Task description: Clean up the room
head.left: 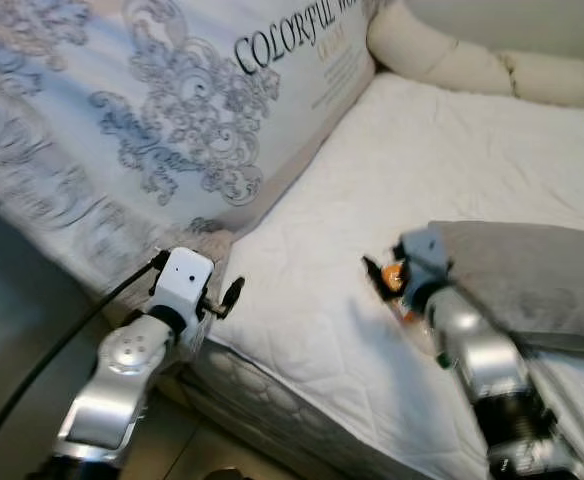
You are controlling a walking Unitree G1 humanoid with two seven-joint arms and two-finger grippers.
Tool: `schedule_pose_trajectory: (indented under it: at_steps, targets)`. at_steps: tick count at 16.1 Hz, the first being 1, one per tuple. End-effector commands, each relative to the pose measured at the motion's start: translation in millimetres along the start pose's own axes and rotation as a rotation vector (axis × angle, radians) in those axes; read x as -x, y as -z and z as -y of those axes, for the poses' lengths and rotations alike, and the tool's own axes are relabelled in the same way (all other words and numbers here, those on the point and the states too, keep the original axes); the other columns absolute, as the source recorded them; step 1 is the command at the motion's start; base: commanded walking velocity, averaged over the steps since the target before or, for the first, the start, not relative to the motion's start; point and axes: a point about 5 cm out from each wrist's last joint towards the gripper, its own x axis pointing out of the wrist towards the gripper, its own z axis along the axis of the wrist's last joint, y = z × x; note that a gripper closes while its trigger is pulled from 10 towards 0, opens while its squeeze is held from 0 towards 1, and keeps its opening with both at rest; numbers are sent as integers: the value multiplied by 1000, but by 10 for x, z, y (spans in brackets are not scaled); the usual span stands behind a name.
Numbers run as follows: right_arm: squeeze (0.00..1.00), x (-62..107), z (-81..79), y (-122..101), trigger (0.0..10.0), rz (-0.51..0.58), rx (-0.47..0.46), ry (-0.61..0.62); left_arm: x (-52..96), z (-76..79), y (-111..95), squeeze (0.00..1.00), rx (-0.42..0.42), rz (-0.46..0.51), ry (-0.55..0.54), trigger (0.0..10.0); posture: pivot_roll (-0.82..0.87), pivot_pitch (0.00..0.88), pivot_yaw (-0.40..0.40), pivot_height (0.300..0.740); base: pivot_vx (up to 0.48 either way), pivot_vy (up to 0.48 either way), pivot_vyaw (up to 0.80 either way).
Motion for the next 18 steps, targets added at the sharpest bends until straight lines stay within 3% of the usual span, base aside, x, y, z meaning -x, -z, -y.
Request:
schedule_pose_trajectory:
  at_steps: [1, 4, 6, 9, 12, 15, 18]
  targets:
    - [0, -29, 1, 8, 10000, -44, -8, -32, 9, 11, -22, 0, -39, -12, 58, 10000, 23, 0, -3, 740, 0, 0, 0]
    - [0, -132, 91, 231, 10000, -275, 44, -65, 7, 24, -30, 0, -102, -45, 213, 10000, 15, 0, 6, 740, 0, 0, 0]
    - [0, -186, 178, 326, 10000, -360, 39, -50, 16, 73, -60, 0, -121, -56, 310, 10000, 13, 0, 6, 740, 0, 0, 0]
    - [0, -222, 340, 363, 10000, -398, 20, 24, 50, 155, -83, 0, -132, -55, 433, 10000, 6, 0, 10, 740, 0, 0, 0]
    - [0, -242, 283, 479, 10000, -430, 0, -22, 93, 208, -67, 0, -145, -75, 512, 10000, 2, 0, 20, 740, 0, 0, 0]
    - [0, -244, 324, 520, 10000, -434, 12, 36, 110, 182, -82, 0, -157, -86, 541, 10000, 10, 0, 50, 740, 0, 0, 0]
    - [0, -151, 301, 755, 10000, -553, 36, 27, 106, 175, -84, 0, -171, -97, 576, 10000, -3, 0, 70, 740, 0, 0, 0]
